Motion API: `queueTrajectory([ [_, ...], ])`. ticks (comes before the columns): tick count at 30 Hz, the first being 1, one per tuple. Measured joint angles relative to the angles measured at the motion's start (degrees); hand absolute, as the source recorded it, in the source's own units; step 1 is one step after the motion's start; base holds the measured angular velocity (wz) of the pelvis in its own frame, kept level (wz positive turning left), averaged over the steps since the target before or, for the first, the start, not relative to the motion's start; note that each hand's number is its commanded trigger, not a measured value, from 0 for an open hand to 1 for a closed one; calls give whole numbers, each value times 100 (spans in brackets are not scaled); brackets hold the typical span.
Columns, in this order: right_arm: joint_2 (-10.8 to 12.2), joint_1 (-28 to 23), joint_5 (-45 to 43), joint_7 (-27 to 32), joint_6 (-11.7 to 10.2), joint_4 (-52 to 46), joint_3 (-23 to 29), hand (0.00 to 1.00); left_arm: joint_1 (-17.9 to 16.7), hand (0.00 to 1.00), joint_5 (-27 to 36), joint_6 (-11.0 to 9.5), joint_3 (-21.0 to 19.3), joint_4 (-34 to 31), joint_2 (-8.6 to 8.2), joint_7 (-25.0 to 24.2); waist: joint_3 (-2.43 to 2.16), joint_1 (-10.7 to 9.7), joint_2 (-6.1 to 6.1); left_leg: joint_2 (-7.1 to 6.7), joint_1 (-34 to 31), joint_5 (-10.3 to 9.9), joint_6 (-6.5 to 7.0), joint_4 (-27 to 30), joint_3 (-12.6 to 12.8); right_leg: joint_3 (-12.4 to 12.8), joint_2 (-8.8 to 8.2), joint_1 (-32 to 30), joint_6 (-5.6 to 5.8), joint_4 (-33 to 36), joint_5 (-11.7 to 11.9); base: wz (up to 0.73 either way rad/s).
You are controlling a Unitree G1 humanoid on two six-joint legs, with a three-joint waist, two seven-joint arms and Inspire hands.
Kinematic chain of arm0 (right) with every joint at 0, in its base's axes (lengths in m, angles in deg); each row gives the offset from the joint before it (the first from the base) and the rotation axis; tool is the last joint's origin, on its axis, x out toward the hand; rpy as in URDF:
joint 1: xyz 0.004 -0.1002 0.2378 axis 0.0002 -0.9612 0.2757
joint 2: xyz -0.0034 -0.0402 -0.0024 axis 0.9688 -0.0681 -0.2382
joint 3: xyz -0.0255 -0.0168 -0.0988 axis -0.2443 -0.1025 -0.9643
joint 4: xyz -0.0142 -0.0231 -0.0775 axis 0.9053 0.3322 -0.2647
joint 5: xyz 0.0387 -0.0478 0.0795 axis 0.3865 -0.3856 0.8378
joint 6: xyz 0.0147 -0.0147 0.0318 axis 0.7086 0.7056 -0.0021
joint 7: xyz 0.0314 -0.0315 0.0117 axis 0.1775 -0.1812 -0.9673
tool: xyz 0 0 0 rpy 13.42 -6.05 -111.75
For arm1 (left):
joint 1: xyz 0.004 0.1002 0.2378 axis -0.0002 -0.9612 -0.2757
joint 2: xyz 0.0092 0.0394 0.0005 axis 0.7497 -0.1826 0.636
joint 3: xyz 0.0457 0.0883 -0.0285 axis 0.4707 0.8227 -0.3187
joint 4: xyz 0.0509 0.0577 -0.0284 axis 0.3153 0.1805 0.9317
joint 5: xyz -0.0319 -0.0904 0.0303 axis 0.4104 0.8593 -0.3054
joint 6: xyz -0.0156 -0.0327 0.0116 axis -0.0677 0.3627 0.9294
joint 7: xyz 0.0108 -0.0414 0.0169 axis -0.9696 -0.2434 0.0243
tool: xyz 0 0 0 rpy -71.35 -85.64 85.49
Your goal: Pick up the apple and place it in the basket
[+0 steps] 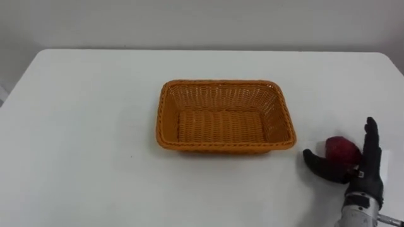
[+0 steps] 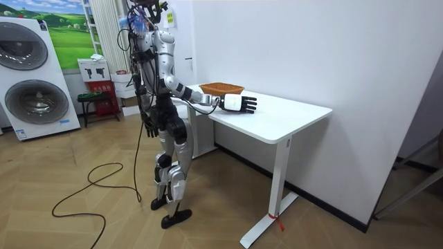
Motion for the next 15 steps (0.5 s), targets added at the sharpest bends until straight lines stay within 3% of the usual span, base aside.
queueTrajectory([
  [3,0,39,3,14,-21,170,0,100,0,0,16,-3,-2,6,42,-2,-42,8,-47,0,1,0,0,-3,-4,-1,5,9,0,-2,2,0],
  [15,-283,441,3,338,-135,1022,294,100,-8,0,-4,12,-9,60,78,128,-52,10,-26,20,17,-3,-3,50,-8,-2,19,47,-1,-14,33,0],
])
